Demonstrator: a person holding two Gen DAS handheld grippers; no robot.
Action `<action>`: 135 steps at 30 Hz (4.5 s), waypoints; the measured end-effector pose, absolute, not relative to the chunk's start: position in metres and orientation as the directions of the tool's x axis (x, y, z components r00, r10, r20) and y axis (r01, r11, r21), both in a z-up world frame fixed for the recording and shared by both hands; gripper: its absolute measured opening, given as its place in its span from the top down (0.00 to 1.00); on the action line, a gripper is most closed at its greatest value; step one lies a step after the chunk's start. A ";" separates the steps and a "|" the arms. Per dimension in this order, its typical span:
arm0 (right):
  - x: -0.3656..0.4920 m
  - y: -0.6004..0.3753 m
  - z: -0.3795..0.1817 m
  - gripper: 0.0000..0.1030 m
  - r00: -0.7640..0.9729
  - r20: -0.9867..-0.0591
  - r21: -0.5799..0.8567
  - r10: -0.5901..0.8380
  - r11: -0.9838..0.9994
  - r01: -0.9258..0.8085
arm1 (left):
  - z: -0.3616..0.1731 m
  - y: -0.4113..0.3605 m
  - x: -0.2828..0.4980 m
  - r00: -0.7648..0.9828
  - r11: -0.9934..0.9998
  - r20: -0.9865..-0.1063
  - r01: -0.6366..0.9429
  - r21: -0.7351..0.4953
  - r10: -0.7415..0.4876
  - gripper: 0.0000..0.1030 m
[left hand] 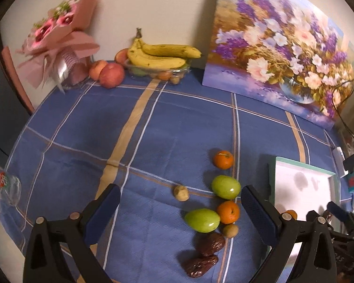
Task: Organize fruits
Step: 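Move both tools back toward the row of fruits, then grasp the orange with the right tool while the left tool grasps a small brown kiwi, then carry the orange in the right tool while the left tool carries the kiwi over the tray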
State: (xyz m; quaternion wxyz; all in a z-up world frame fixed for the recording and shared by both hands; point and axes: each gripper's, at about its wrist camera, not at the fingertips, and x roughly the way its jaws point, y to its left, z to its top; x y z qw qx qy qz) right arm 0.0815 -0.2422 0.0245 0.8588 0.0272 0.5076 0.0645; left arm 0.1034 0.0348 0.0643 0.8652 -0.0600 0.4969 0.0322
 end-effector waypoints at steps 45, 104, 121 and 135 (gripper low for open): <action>0.123 -0.120 -0.048 0.44 0.286 -0.905 0.289 0.315 0.948 -0.131 | -0.026 0.095 0.147 0.299 0.936 -0.952 -0.312 -0.165 -0.068 0.01; 0.102 -0.189 0.011 0.62 0.435 -0.865 0.238 0.249 0.968 -0.080 | 0.025 0.024 0.146 0.414 0.952 -0.881 -0.095 -0.291 -0.228 0.77; 0.095 -0.301 0.011 0.62 0.443 -0.892 0.183 0.083 0.965 0.187 | 0.031 -0.062 0.133 0.368 0.959 -0.886 0.075 -0.275 -0.283 0.77; 0.085 -0.349 -0.003 0.62 0.426 -0.904 0.144 0.015 0.951 0.272 | 0.011 -0.129 0.134 0.329 0.939 -0.883 0.203 -0.279 -0.333 0.77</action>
